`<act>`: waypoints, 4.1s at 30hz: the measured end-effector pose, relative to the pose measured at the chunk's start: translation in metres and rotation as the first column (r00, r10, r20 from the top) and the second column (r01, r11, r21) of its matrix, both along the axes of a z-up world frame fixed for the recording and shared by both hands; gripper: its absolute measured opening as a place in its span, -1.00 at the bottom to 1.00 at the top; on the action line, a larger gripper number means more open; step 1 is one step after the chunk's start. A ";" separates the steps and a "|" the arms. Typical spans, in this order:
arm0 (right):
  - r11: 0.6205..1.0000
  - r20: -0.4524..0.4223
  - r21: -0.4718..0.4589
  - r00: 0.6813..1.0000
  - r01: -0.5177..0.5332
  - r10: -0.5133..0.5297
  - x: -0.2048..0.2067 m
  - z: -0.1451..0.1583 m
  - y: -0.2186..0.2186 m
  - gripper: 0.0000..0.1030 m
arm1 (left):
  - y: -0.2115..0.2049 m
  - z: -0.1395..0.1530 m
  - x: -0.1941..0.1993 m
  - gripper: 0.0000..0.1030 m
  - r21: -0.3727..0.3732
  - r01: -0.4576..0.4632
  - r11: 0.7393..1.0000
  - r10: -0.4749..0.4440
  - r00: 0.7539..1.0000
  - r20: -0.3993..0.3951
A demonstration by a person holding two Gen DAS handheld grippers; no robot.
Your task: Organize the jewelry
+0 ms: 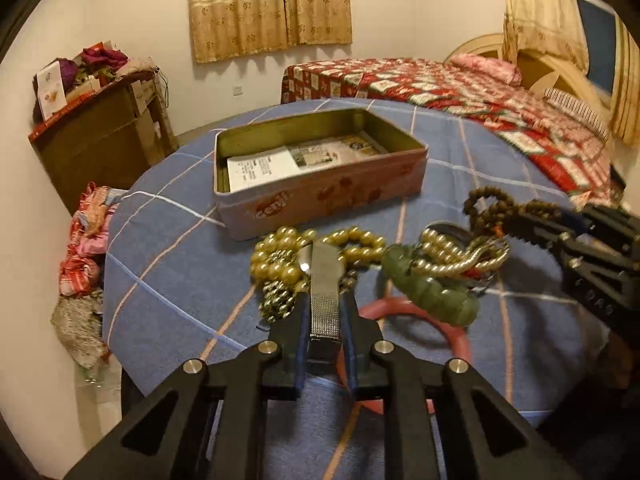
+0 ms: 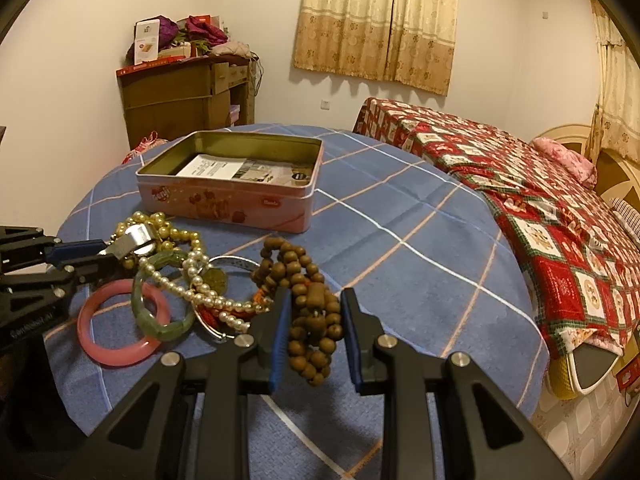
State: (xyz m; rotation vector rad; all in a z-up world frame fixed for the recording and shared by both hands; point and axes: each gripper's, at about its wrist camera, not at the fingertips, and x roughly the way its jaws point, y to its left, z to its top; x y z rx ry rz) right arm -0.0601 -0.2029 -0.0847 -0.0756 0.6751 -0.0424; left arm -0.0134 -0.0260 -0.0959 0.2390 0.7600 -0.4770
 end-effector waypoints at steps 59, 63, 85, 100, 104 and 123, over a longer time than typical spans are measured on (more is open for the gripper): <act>0.990 0.107 -0.137 0.994 0.036 -0.022 0.125 0.063 0.013 -0.47 | -0.016 0.082 0.137 -0.72 -0.036 -0.071 0.997 0.076 0.979 0.191; 0.988 0.092 -0.150 0.995 0.037 -0.024 0.134 0.058 0.016 -0.47 | -0.021 0.078 0.147 -0.72 -0.020 -0.072 0.997 0.074 0.980 0.186; 0.988 0.011 -0.151 1.000 0.023 -0.021 0.162 0.036 0.024 -0.47 | -0.036 0.033 0.164 -0.71 0.063 -0.052 0.997 0.045 0.992 0.120; 0.990 -0.016 -0.142 1.000 0.017 -0.019 0.159 0.029 0.020 0.08 | -0.022 0.036 0.159 0.52 0.121 -0.084 0.989 0.058 0.978 0.202; 0.990 -0.008 -0.136 0.999 0.034 -0.035 0.153 0.029 0.012 0.11 | -0.006 0.043 0.160 0.52 0.107 -0.103 0.989 0.080 0.975 0.207; 0.993 0.004 -0.095 0.998 0.070 -0.070 0.101 0.029 -0.008 0.26 | 0.054 0.021 0.114 0.52 0.080 -0.278 0.957 0.267 0.955 0.130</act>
